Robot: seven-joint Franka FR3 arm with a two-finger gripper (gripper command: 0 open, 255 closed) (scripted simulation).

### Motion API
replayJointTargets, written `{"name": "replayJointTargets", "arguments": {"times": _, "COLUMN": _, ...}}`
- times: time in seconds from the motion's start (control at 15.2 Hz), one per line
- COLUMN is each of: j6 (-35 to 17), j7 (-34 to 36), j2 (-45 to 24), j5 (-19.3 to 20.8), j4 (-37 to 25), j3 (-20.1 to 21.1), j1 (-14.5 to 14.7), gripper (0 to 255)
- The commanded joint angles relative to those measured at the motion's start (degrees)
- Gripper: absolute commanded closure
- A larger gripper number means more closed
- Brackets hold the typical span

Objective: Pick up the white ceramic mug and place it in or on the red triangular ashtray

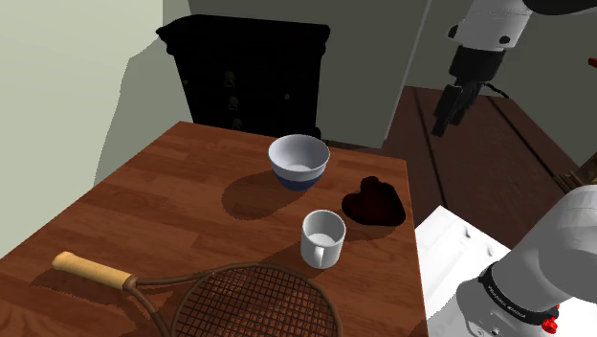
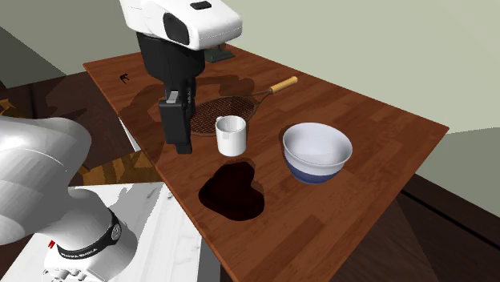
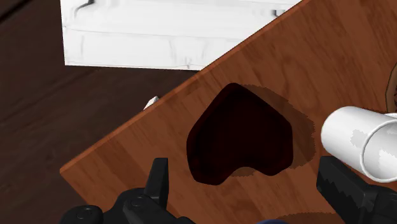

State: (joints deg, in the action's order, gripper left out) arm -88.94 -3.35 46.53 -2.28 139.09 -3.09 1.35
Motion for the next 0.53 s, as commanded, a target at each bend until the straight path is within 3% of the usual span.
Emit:
{"name": "replayJointTargets", "arguments": {"times": 0.0, "j6": 0.0, "j7": 0.0, "j2": 0.0, "j5": 0.0, "j4": 0.0, "j3": 0.0, "j1": 0.0, "gripper": 0}}
{"name": "replayJointTargets", "arguments": {"times": 0.46, "j6": -10.9, "j7": 6.7, "j2": -2.6, "j5": -4.9, "j4": 6.4, "j3": 8.0, "j1": 3.5, "gripper": 0}}
